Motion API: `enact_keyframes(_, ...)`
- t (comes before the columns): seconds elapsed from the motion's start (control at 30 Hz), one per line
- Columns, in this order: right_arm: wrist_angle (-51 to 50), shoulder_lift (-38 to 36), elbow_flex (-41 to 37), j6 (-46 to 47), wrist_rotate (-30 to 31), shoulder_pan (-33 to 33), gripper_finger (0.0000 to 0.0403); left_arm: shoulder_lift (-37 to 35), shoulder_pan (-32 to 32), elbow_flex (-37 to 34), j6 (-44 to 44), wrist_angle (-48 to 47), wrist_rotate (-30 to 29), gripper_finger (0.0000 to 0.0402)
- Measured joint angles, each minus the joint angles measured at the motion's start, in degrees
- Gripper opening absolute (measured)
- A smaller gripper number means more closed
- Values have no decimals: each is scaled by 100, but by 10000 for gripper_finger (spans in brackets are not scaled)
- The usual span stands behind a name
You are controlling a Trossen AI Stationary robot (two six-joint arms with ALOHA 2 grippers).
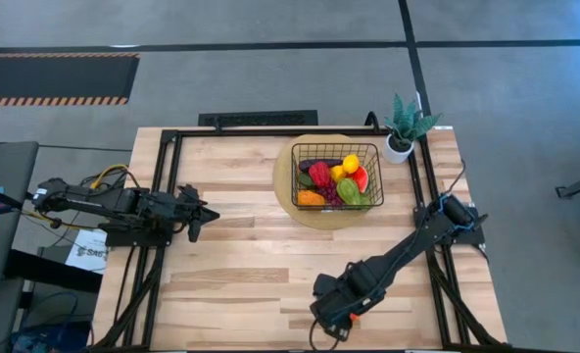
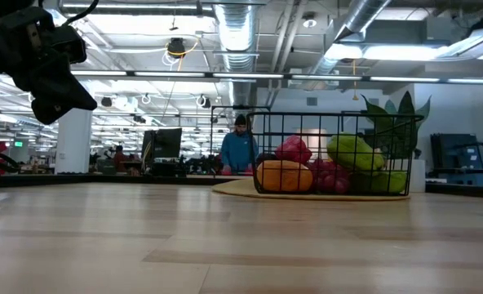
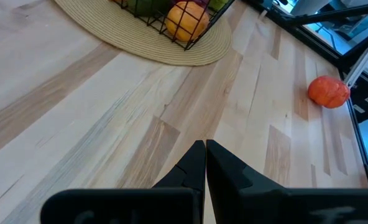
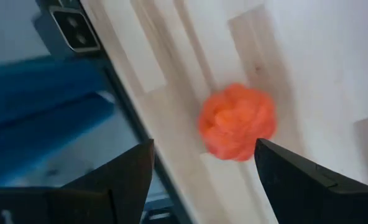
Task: Build produce basket
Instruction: Put the orange pumpkin into the wire basket
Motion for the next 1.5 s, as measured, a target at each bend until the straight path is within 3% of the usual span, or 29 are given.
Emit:
enact_keyframes(0.13,-427,0,0,-684,280,32,297,0,2,0,2,0,0,0)
enact_keyframes(0.27,-611,0,-2,-521,392,70,308,-2,0,0,2,1,0,0)
enact_keyframes(0.6,-646,-44,-2,1652,365,72,362,-1,1,0,2,1,0,0)
enact_keyframes(0.97,171,122,-2,2331,335,44,362,-2,1,0,2,2,0,0)
enact_keyframes(1.37,473,120,-4,1854,350,142,365,-1,0,0,2,0,0,0)
enact_keyframes(1.43,231,120,-4,1496,350,102,365,-2,2,0,2,0,0,0)
enact_keyframes(1.5,-102,120,-4,1698,348,52,362,-2,1,0,2,0,0,0)
